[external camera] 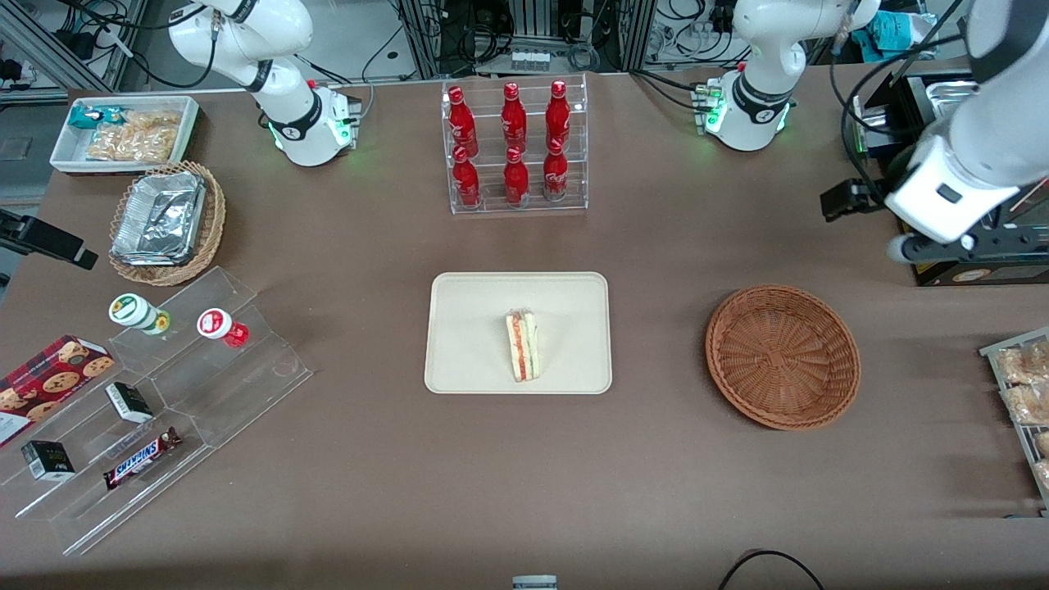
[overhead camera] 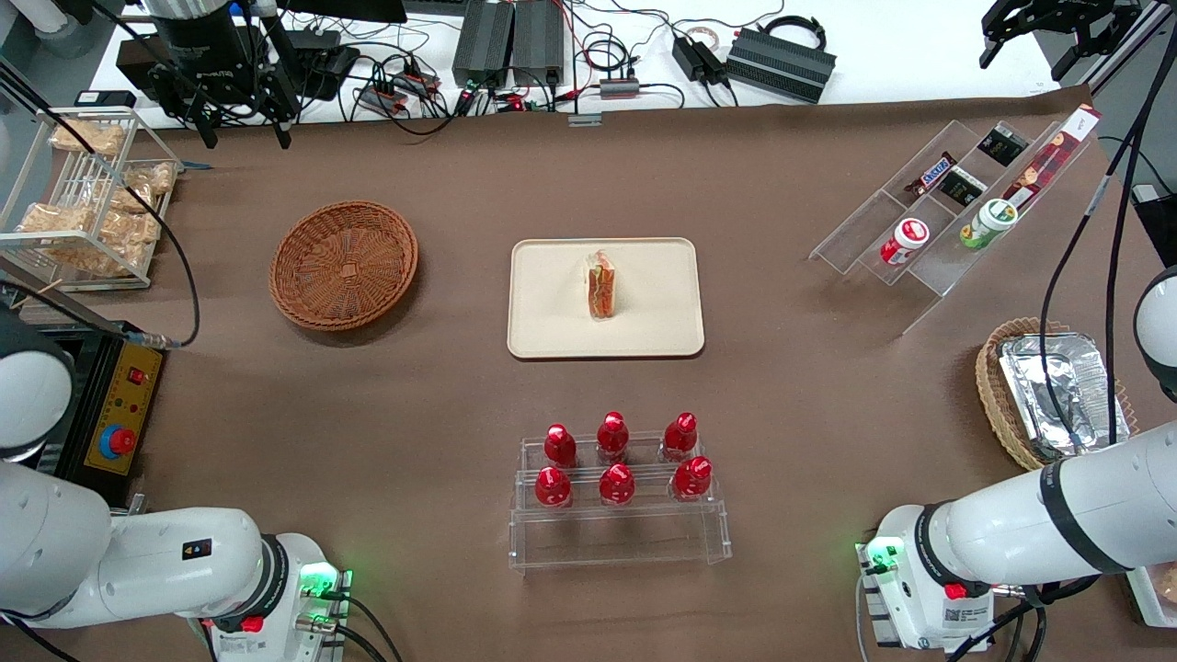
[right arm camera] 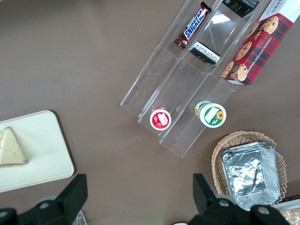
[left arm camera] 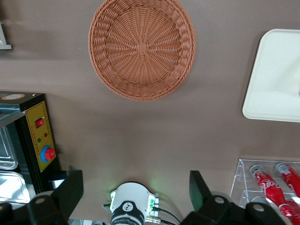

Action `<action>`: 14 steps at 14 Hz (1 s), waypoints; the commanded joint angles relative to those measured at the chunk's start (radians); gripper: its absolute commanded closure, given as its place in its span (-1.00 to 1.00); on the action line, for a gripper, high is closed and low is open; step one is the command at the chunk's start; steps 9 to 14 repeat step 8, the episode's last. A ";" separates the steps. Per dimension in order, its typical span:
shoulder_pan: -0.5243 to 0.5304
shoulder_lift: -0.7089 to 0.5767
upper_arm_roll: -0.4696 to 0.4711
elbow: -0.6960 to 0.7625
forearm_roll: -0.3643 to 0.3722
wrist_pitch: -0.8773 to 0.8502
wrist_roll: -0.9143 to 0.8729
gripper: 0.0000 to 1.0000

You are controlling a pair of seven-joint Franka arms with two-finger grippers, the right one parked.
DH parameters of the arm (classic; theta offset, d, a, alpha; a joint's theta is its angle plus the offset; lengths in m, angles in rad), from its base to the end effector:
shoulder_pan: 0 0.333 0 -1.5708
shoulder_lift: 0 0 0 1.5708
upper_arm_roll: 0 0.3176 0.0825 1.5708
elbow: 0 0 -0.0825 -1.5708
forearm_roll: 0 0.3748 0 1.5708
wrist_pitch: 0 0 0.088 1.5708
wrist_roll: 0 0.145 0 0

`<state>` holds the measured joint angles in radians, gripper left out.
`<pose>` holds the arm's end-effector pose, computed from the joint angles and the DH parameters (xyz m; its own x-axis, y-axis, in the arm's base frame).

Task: Place sandwich from basket to tray

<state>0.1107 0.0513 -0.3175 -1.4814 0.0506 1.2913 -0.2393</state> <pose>0.5117 -0.0946 0.5822 0.9740 0.0482 -0.2215 0.0289 -0.9956 -0.0896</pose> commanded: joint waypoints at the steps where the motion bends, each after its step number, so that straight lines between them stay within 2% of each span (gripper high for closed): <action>1: 0.015 -0.080 -0.005 -0.068 -0.015 0.043 0.014 -1.00; 4: 0.023 -0.070 -0.003 -0.033 -0.015 0.048 0.109 -1.00; 14: 0.023 -0.079 -0.003 -0.037 -0.014 0.046 0.112 -1.00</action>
